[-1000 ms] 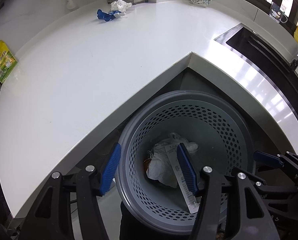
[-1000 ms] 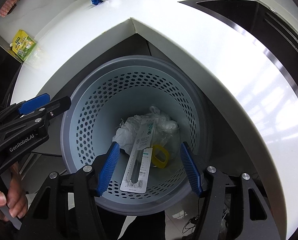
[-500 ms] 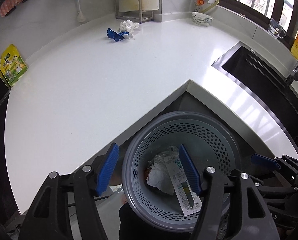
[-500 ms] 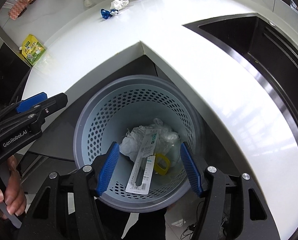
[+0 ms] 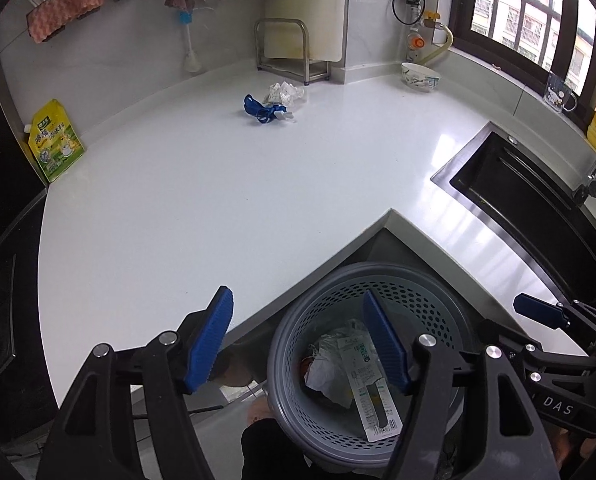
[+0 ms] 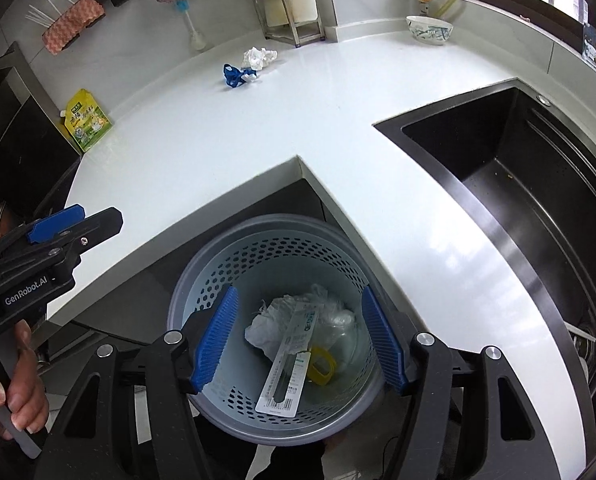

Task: Collect trash
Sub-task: 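Lift both open tools and move them toward the blue lanyard and crumpled foil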

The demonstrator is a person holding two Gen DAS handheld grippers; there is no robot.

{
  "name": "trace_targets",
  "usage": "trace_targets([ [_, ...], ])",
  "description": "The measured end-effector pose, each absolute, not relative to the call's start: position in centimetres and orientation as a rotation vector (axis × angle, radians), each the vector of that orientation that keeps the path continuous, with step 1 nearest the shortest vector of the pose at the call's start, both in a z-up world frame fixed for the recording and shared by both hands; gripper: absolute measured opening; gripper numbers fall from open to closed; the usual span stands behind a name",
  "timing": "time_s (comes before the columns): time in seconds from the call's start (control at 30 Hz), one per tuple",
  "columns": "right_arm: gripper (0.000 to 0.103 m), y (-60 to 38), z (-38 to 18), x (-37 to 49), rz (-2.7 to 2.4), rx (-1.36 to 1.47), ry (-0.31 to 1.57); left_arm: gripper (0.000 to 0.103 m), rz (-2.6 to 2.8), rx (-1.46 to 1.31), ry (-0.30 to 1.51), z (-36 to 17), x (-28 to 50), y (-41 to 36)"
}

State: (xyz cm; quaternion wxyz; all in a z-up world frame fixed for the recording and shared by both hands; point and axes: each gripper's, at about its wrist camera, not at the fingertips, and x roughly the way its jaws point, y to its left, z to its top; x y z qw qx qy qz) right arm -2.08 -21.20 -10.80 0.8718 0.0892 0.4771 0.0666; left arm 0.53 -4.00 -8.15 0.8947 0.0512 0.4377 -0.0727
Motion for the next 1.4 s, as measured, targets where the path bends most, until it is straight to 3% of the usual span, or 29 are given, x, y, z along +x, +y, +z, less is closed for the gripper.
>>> trace_targets([
  [0.6,0.065,-19.3,-7.7,4.9,0.150,0.177,0.925,0.066,-0.107,0.087,0.883,-5.6,5.3,0.1],
  [0.9,0.065,-17.4,-6.7,11.6,0.098,0.184,0.904,0.068,-0.145,0.093,0.860,-4.3,11.2,2.7],
  [1.4,0.065,-13.8,-7.8,22.0,0.038,0.190,0.904,0.069,-0.196,0.109,0.903,-6.7,22.6,6.2],
])
